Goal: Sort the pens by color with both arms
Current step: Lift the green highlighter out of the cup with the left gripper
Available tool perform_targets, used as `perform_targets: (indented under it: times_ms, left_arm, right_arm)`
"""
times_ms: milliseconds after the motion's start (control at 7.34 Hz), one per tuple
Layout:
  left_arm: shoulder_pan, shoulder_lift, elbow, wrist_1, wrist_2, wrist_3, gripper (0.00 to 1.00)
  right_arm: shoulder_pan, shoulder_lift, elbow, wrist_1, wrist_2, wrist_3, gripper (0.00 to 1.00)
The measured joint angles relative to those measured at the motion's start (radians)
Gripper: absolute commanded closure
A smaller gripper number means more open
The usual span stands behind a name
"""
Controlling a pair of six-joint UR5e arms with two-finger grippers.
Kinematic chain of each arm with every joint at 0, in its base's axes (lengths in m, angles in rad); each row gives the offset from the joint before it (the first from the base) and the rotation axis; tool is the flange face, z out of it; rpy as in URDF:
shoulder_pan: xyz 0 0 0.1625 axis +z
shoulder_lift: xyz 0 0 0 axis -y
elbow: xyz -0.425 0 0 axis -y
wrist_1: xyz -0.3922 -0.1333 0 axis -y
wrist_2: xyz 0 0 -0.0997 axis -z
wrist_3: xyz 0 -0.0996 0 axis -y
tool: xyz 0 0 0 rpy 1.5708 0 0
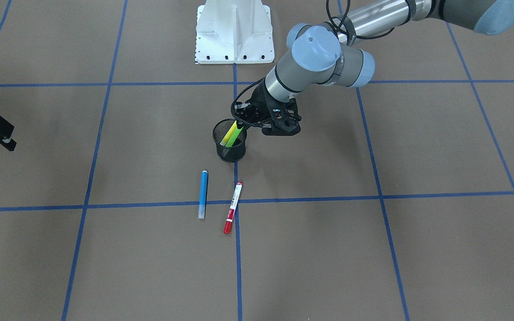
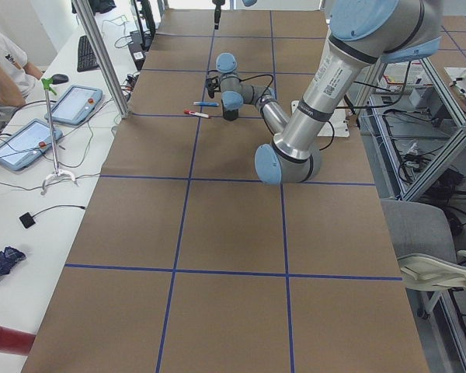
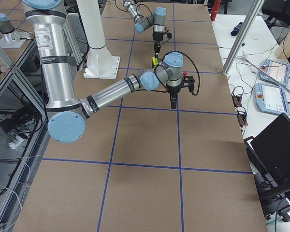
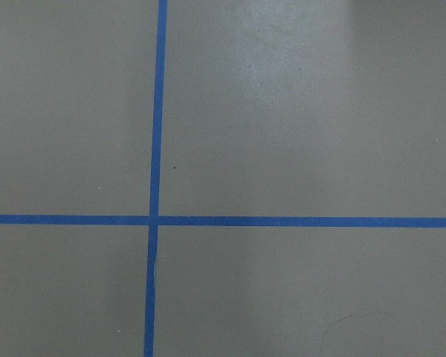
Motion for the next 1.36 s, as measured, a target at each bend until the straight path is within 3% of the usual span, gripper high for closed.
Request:
perform_targets:
  times_ms: [545,817,1090,1362]
  left_arm:
    - [-0.078,0.002,-0.126,0.049,-0.047,-0.016,1.0]
    - [-0.136,0.008,-0.174,0.081,-0.014,-0.021,1.0]
    - [-0.151,0.033,-0.184,0.09,0.148,-0.027,1.0]
    - [-0.096,0.055,-0.183,0.086,0.402,-0.029,1.0]
  right_arm:
    - [0.01,0.001,0.004,0.001,0.0,0.0,0.01]
    - [0.017,0.002,0.005,0.001,0.0,0.0,0.01]
    - [0.02,0.001,0.007,0.001,-0.001,0.0,0.01]
    - [0.02,0.0,0.008,0.001,-0.002,0.0,0.01]
